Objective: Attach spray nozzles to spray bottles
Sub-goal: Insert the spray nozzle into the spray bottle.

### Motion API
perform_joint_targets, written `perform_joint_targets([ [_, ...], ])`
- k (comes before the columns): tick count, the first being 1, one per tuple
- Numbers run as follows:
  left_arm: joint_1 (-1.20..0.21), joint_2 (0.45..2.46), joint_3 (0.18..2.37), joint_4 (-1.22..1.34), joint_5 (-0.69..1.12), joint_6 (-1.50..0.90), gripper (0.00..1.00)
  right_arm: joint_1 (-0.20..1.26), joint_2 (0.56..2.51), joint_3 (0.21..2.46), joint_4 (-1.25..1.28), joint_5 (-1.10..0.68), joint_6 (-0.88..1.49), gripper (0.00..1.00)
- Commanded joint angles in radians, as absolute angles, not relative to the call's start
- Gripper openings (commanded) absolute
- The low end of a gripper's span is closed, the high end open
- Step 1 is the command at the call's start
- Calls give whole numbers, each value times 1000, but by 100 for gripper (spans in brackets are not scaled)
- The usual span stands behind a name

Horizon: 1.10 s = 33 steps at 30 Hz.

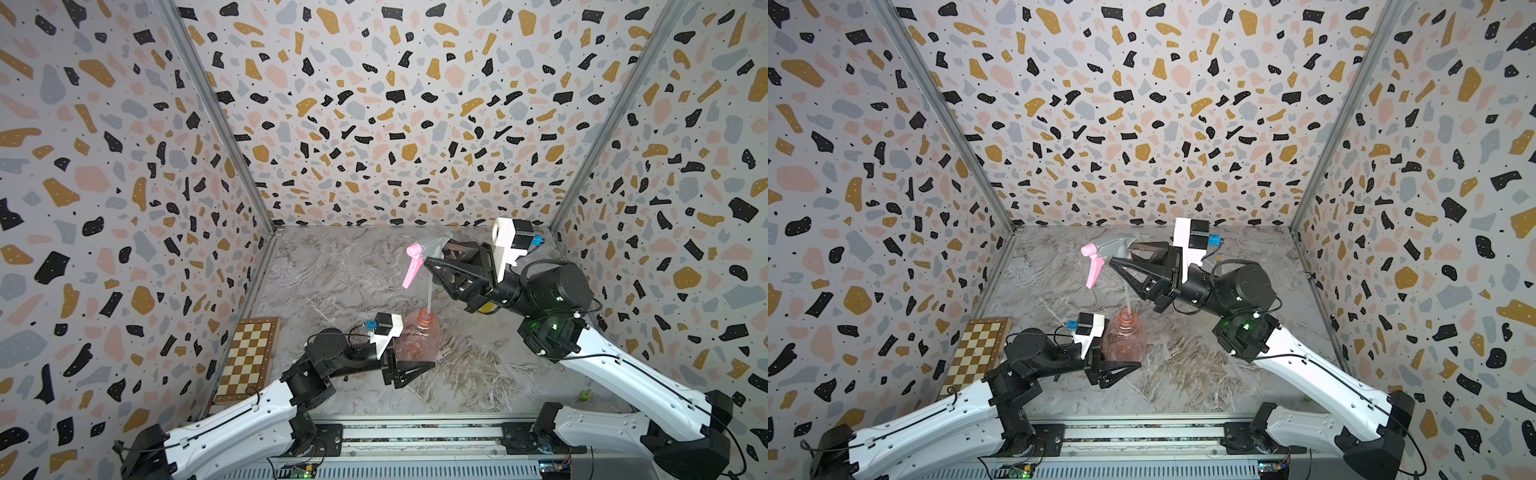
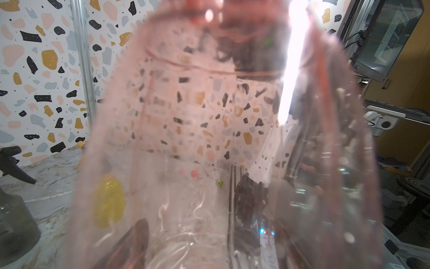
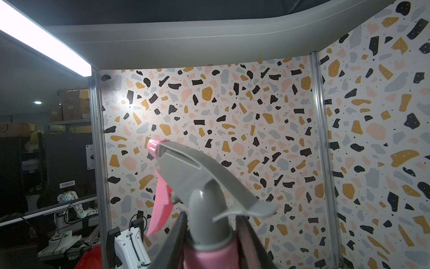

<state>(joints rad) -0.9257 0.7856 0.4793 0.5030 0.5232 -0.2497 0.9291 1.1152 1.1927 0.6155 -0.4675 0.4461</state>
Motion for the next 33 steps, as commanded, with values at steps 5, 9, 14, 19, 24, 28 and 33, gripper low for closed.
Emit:
perform_joint_targets([
  [5, -923, 749, 488, 562, 493, -258, 0, 947, 1104, 1214, 670, -517, 481, 22],
  [9, -923, 718, 519, 550, 461, -269, 0, 958, 1091, 1166, 676, -538, 498, 23],
  [14, -923, 699, 566, 514, 448, -268, 0, 969, 1083, 1111, 681, -566, 515, 25],
  [19, -923, 688, 587, 496, 451, -275, 0, 977, 1077, 1069, 680, -580, 518, 27],
  [24, -923, 673, 599, 471, 453, -275, 0, 981, 1077, 1049, 675, -599, 517, 29],
  [28, -923, 666, 606, 465, 454, -275, 0, 985, 1075, 1031, 670, -598, 513, 29],
  [33, -923, 666, 616, 443, 463, -270, 0, 989, 1072, 1038, 625, -587, 485, 33],
])
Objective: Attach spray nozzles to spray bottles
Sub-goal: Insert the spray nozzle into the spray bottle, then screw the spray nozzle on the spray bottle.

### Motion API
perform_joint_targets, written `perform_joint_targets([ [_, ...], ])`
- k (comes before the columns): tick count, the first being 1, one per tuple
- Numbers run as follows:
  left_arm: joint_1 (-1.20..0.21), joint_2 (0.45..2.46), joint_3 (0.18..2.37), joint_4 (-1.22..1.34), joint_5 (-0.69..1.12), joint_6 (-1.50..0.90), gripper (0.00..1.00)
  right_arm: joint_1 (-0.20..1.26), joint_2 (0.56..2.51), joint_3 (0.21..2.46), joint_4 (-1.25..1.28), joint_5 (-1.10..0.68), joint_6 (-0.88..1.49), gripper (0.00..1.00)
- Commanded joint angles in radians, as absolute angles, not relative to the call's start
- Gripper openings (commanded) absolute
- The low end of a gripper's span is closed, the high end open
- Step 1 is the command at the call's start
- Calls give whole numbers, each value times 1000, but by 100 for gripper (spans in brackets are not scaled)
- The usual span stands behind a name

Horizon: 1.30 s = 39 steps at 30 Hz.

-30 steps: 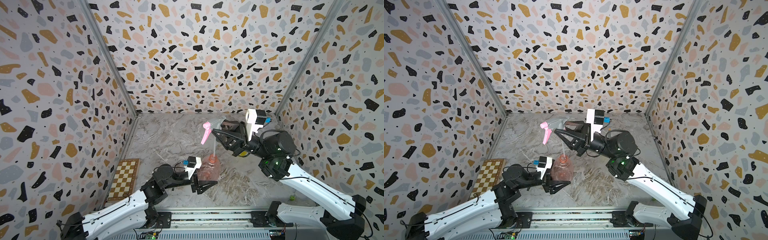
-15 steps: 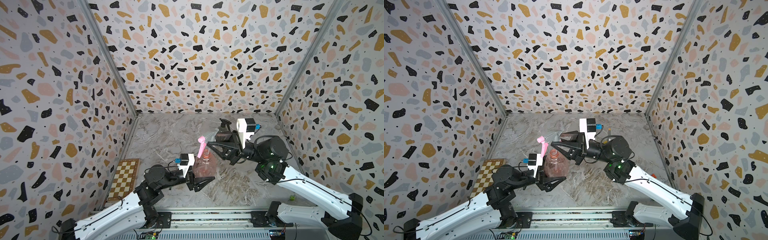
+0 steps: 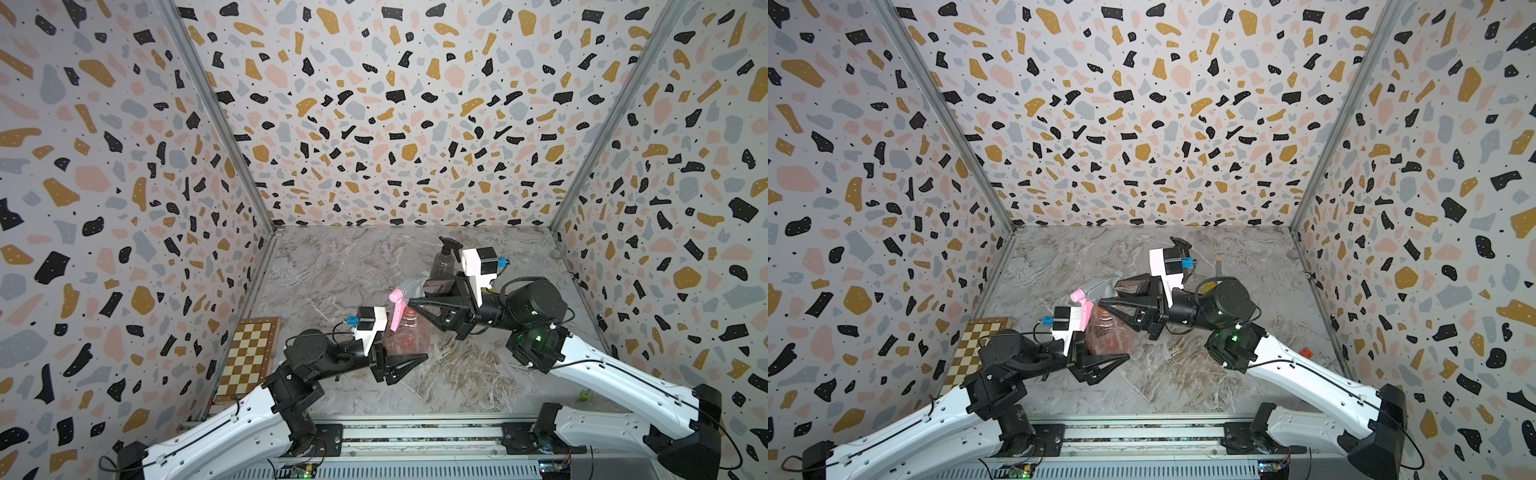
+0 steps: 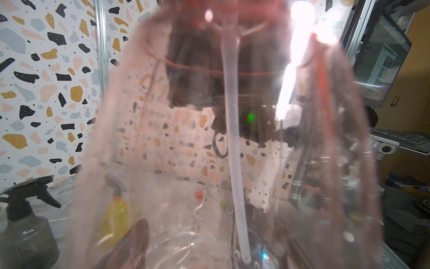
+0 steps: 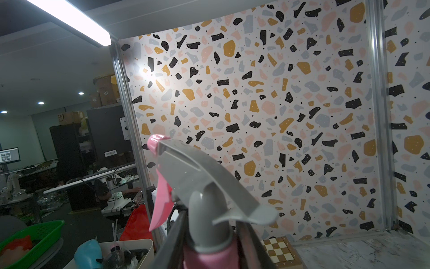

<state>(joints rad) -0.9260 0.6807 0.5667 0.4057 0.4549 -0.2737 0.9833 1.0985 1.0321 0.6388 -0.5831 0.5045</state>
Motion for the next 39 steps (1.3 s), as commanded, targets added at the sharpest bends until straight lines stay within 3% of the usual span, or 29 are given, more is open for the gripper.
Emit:
perform_joint_targets([
  [1, -924, 666, 615, 442, 463, -269, 0, 991, 1071, 1041, 611, -588, 475, 34],
  [4, -924, 659, 613, 434, 463, -263, 0, 998, 1062, 1045, 558, -584, 447, 37],
  [11, -923, 646, 610, 384, 489, -234, 0, 1002, 1001, 1074, 353, -579, 351, 62],
  [17, -923, 637, 604, 350, 535, -219, 0, 1001, 937, 1137, 96, -566, 265, 74],
  [22, -923, 632, 591, 336, 548, -222, 0, 988, 928, 1201, -72, -563, 203, 78],
  [39, -923, 680, 604, 334, 692, -227, 0, 980, 1034, 1374, -216, -542, 161, 77],
])
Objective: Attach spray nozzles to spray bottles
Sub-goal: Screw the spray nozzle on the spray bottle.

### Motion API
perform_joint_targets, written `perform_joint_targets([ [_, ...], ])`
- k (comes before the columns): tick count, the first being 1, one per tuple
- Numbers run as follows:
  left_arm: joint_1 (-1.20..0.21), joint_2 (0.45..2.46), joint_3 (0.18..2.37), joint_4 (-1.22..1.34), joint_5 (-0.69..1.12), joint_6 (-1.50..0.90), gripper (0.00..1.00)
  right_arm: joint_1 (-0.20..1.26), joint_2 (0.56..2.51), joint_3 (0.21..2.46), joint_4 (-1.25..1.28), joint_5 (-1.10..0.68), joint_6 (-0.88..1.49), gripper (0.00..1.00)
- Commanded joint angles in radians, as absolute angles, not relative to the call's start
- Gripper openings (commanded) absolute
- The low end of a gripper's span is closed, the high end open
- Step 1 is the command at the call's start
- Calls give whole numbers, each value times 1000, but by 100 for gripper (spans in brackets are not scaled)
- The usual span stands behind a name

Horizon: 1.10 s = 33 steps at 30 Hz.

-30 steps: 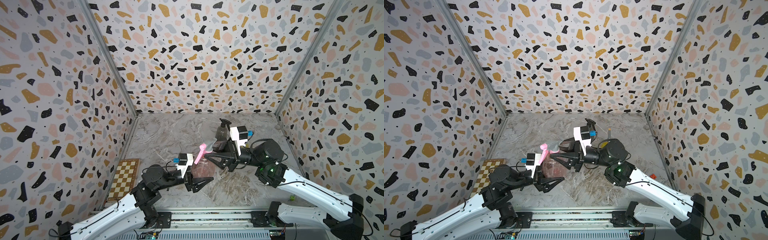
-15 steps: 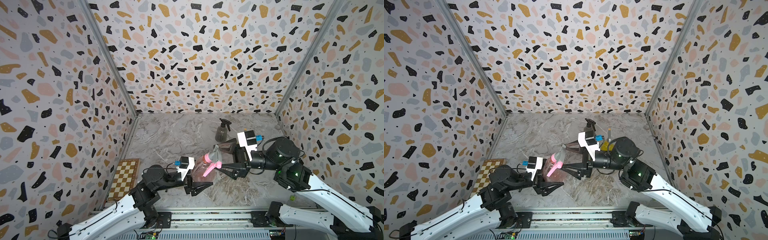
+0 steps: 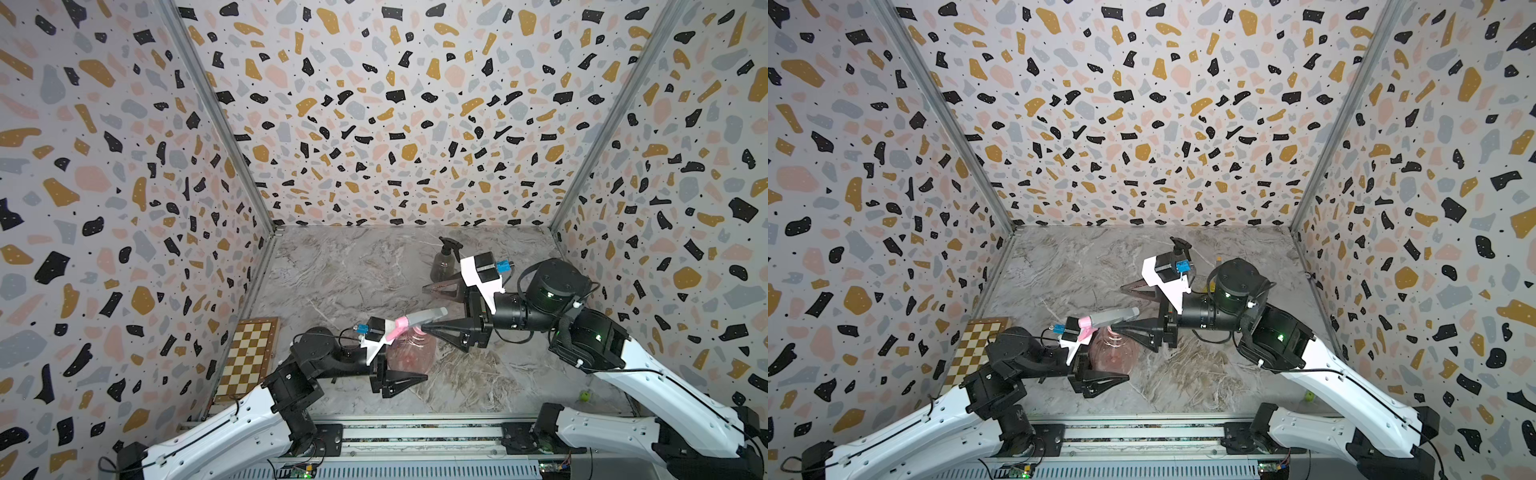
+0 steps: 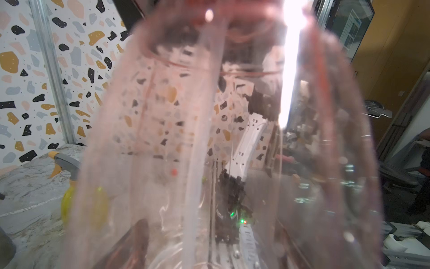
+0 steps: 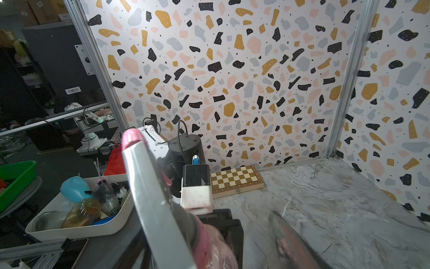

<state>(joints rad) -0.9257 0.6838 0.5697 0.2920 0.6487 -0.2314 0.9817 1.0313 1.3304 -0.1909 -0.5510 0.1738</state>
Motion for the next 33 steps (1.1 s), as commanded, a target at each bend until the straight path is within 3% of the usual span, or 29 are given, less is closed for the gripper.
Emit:
perform_joint_targets([
  [1, -923, 681, 604, 336, 693, -226, 0, 979, 1038, 1379, -217, -549, 163, 76],
  [6, -923, 678, 605, 323, 684, -223, 0, 980, 1040, 1384, -216, -580, 164, 67],
  [19, -923, 665, 611, 342, 582, -238, 0, 981, 1029, 1356, -201, -604, 173, 32],
  [33, -923, 651, 633, 316, 562, -203, 0, 982, 1041, 1353, -234, -559, 228, 24],
])
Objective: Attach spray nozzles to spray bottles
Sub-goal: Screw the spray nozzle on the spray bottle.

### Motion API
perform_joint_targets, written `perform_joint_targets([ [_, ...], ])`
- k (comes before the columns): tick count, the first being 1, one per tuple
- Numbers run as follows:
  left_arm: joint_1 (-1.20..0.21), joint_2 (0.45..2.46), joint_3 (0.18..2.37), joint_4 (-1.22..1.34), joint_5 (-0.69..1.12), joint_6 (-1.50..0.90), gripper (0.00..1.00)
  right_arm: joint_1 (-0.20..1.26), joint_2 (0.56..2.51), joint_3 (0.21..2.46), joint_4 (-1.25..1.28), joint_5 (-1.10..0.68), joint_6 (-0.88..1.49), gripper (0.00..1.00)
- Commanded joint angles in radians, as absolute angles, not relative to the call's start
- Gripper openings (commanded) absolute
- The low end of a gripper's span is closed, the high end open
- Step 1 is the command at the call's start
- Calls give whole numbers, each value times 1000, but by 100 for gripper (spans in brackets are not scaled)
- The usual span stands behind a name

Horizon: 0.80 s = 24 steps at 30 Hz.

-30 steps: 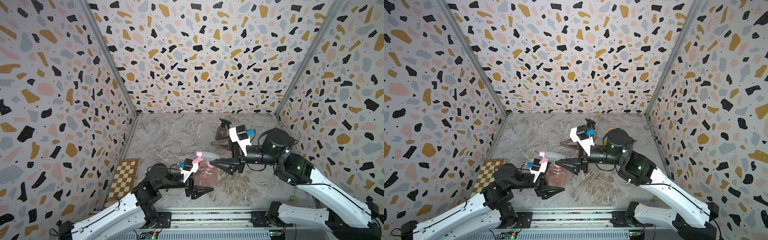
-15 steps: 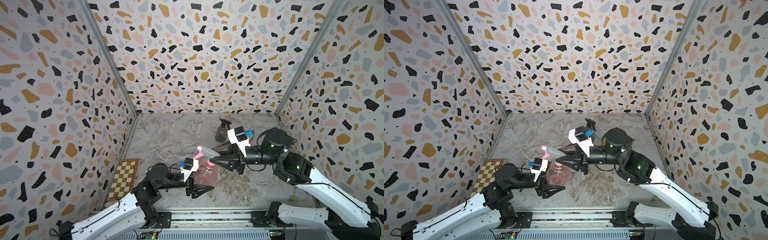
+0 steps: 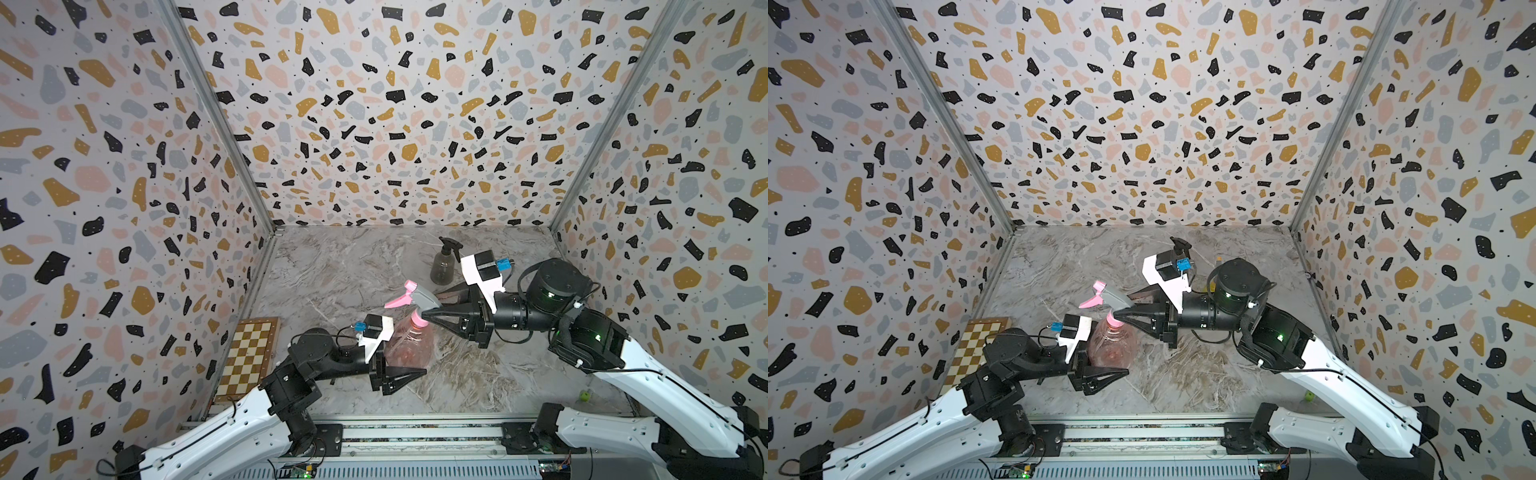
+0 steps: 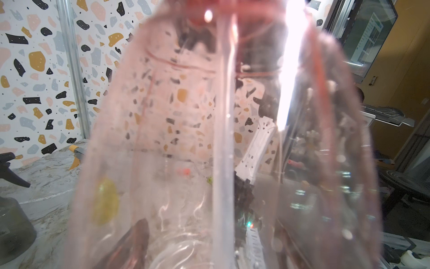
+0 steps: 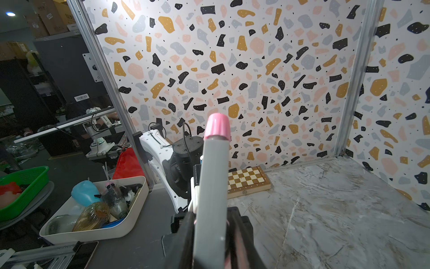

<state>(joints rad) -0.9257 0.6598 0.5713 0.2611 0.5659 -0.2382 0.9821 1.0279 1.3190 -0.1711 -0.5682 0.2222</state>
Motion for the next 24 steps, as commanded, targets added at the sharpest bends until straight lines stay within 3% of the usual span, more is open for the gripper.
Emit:
perform_joint_targets([
  [1, -923, 653, 642, 293, 562, -192, 0, 981, 1050, 1367, -253, -563, 222, 24],
  [13, -924, 641, 661, 255, 505, -162, 0, 994, 1111, 1434, -366, -514, 220, 21],
  [24, -925, 649, 665, 224, 284, -105, 0, 1155, 1146, 1432, -451, -118, 354, 21],
])
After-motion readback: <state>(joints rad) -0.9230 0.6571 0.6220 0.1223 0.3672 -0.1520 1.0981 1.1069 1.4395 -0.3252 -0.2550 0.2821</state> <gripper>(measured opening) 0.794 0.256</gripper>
